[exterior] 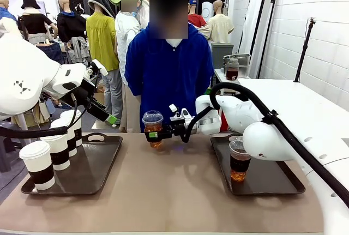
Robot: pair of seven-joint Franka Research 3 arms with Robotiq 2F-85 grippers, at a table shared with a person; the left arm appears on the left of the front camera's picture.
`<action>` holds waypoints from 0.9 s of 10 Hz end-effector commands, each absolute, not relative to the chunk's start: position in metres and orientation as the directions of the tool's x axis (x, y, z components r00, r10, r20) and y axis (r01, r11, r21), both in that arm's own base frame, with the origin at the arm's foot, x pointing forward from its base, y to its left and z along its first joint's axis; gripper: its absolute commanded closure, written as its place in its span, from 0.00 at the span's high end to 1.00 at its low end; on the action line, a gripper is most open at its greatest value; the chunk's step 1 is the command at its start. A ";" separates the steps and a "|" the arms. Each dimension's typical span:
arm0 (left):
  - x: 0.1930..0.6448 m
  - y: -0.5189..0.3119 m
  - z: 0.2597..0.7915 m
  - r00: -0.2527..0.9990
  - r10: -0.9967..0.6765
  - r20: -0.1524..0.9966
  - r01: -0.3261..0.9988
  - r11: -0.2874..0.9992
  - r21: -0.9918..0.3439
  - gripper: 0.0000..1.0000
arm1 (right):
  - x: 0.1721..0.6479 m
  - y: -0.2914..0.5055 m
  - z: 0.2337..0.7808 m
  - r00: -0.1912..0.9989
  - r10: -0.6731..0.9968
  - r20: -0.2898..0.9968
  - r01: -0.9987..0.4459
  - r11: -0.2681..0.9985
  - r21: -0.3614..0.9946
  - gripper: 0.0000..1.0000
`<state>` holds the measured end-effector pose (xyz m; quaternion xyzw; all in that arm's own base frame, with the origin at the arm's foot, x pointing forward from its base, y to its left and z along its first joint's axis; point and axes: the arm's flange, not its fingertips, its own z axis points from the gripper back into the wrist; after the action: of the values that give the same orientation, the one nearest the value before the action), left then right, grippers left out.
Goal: Distribute the coffee onto the tray.
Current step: Pick up another iced Americano from the middle of the table and place it on the right Handle tray.
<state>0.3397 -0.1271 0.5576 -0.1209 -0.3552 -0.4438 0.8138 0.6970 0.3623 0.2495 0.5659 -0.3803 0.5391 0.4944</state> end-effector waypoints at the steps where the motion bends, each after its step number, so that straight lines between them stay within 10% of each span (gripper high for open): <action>1: 0.340 -0.126 0.557 0.355 -0.634 0.687 0.808 0.578 0.115 1.00 | 0.682 0.340 0.287 0.149 0.090 0.985 -0.956 -0.240 0.167 0.61; 9: 0.340 -0.126 0.557 0.355 -0.634 0.687 0.808 0.578 0.115 1.00 | 0.650 0.199 0.336 0.107 0.039 0.994 -0.986 -0.128 0.111 0.61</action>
<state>0.3396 -0.1271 0.5577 -0.1209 -0.3553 -0.4437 0.8138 0.6728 0.2034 0.3295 0.5488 -0.4117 0.5175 0.5114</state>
